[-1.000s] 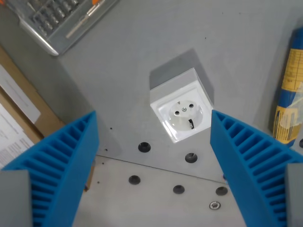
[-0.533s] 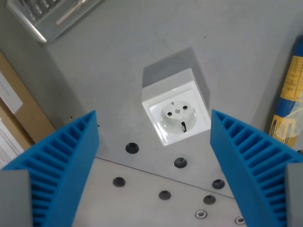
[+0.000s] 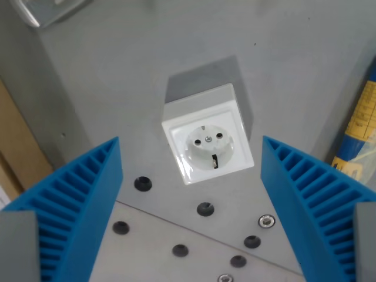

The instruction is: Move above the white socket

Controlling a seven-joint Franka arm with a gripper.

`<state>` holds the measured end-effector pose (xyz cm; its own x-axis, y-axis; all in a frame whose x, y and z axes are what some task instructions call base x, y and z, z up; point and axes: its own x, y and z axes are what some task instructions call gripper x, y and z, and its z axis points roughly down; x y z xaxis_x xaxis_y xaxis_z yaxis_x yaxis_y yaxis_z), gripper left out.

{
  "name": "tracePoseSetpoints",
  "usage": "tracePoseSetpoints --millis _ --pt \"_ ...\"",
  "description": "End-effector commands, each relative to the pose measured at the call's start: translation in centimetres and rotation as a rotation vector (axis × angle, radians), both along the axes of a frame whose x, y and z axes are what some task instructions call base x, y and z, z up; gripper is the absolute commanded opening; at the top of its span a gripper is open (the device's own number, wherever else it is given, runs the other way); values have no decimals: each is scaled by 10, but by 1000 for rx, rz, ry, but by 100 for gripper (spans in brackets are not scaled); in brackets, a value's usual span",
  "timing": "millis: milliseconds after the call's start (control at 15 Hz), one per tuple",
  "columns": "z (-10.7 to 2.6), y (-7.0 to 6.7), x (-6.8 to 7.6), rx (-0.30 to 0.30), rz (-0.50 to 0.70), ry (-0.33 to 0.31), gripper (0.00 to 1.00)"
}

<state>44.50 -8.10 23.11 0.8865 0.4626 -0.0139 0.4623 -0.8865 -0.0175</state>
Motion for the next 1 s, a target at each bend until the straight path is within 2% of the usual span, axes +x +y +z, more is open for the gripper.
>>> tracePoseSetpoints --millis 67,1000 --pt "-13 -9 -8 29 194 -116 100" --pt "-48 -26 -24 61 296 -141 100"
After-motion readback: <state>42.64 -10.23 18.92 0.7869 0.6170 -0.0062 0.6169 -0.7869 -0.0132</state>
